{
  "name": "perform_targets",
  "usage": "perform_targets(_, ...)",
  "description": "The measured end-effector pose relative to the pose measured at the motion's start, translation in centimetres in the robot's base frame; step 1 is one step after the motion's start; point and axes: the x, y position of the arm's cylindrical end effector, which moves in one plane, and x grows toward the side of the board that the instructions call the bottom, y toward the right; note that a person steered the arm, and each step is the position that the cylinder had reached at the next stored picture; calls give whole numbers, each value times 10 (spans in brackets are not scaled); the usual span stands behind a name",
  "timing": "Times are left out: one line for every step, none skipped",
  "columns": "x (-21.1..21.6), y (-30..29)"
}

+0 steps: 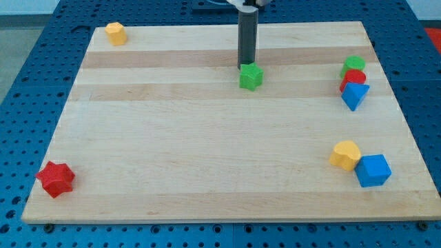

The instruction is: Move the green star diagonally to the blue triangle

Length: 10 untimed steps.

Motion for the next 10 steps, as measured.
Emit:
perform_targets(-18,-15)
perform_targets(0,-51)
perform_targets(38,-63)
perform_targets(54,-29)
perform_targets(54,5)
perform_targets(45,-17)
perform_targets(12,-31)
perform_targets(2,0)
perform_targets(4,51)
perform_targets(11,71)
